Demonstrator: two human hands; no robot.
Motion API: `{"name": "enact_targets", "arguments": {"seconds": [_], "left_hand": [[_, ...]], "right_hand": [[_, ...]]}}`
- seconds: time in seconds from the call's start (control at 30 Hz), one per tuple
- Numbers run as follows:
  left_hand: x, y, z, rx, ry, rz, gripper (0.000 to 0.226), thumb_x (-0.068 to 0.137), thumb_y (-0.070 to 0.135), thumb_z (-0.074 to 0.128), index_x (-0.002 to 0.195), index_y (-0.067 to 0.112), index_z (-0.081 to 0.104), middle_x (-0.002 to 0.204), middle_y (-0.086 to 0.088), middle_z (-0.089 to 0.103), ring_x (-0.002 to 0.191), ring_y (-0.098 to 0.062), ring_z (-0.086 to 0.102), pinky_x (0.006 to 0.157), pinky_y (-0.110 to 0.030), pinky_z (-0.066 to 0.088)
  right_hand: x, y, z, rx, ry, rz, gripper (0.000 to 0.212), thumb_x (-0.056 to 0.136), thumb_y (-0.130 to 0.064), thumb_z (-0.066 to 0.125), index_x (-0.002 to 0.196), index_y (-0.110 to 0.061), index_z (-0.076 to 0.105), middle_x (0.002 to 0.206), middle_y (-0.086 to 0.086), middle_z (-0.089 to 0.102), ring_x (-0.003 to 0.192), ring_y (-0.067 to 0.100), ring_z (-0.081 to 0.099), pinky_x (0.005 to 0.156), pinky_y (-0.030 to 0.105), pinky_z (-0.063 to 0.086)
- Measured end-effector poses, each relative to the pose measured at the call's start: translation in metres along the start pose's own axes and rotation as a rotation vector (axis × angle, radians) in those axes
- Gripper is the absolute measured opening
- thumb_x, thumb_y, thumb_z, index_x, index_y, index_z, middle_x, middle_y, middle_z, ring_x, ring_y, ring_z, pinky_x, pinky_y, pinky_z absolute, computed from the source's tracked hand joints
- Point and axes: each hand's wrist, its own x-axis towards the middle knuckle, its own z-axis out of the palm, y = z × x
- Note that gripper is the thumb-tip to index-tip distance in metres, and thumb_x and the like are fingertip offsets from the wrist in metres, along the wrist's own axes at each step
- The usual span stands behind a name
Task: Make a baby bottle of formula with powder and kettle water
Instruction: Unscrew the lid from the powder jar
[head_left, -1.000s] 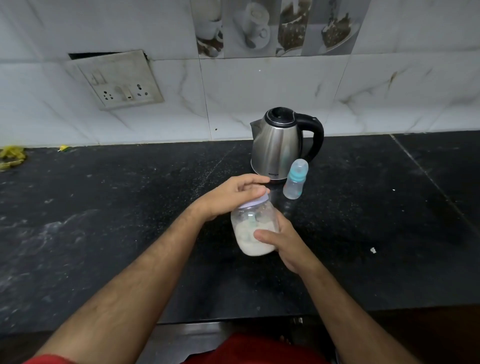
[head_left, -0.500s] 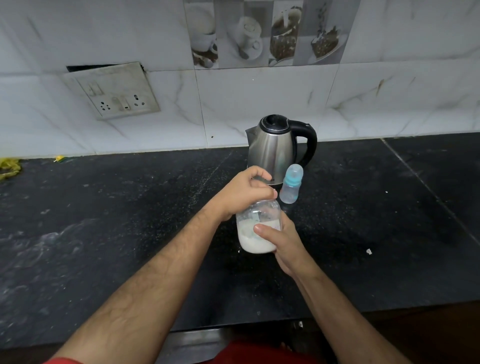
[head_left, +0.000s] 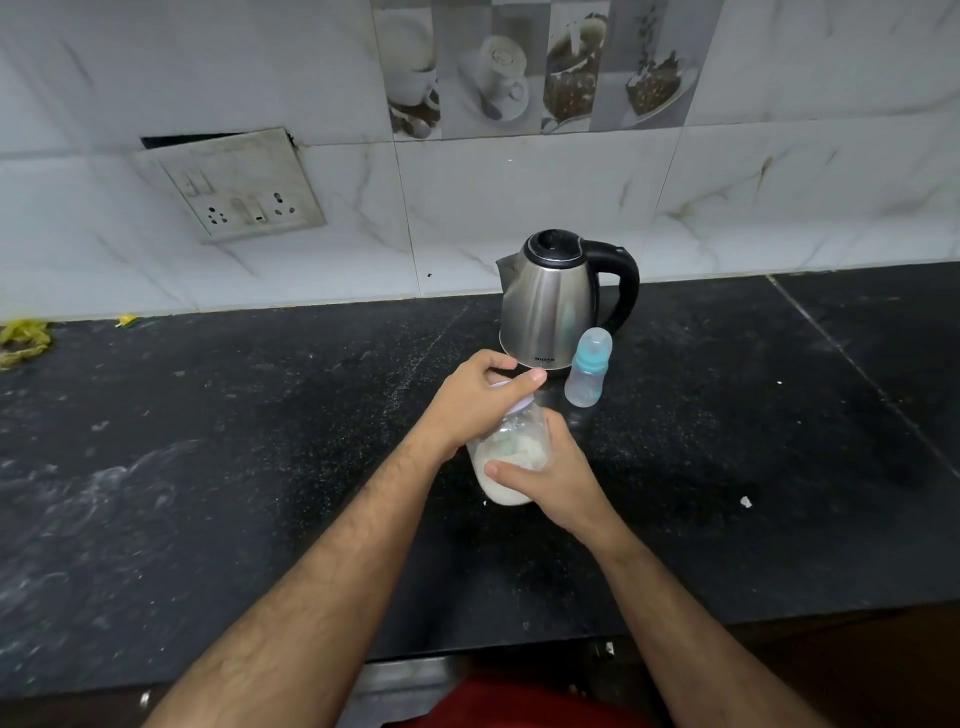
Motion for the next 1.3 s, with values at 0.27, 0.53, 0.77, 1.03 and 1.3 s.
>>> {"name": "enact_targets", "arguments": {"seconds": [0.27,0.53,0.77,1.03,1.3], "left_hand": [[-0.012,-0.035,-0.025,-0.281,-0.088,-0.022,0.049,0.092,0.010,0.066,0.138,0.016,0.050,0.129,-0.007,0.064,0.115,-0.014,0.064,0.102,-0.029,0.049],[-0.018,-0.033,-0.013,-0.211,-0.057,0.077,0.089,0.065,0.039,0.082,0.144,0.023,0.045,0.141,0.004,0.052,0.129,-0.005,0.051,0.107,-0.028,0.044],[-0.025,-0.039,-0.012,-0.283,-0.099,0.083,0.080,0.081,0.018,0.079,0.149,0.022,0.037,0.146,-0.002,0.049,0.126,-0.004,0.055,0.104,-0.025,0.048],[-0.018,-0.034,-0.005,-0.228,0.013,0.091,0.086,0.071,0.014,0.088,0.144,0.022,0.044,0.135,0.000,0.055,0.124,-0.008,0.056,0.102,-0.028,0.049],[-0.014,-0.015,0.020,0.054,0.018,0.155,0.076,0.079,0.038,0.080,0.144,0.023,0.046,0.144,0.009,0.049,0.132,-0.004,0.045,0.112,-0.027,0.036]], "right_hand": [[-0.003,0.001,-0.001,-0.011,0.061,0.016,0.083,0.055,-0.034,0.085,0.128,-0.031,0.045,0.115,-0.016,0.059,0.107,0.003,0.059,0.085,0.022,0.049],[-0.011,0.000,0.011,-0.038,0.033,0.017,0.084,0.053,-0.045,0.083,0.127,-0.031,0.046,0.118,-0.015,0.060,0.107,0.001,0.060,0.087,0.024,0.051],[-0.010,0.003,0.001,-0.044,0.119,0.003,0.081,0.057,-0.036,0.087,0.127,-0.033,0.047,0.116,-0.017,0.061,0.105,-0.001,0.060,0.083,0.019,0.049],[-0.008,0.002,-0.015,-0.088,0.063,-0.008,0.084,0.053,-0.043,0.083,0.128,-0.036,0.045,0.117,-0.018,0.060,0.106,-0.001,0.059,0.082,0.018,0.049],[-0.004,0.005,-0.023,-0.165,0.032,-0.049,0.082,0.050,-0.049,0.080,0.124,-0.037,0.046,0.114,-0.019,0.061,0.102,-0.005,0.059,0.080,0.015,0.048]]}}
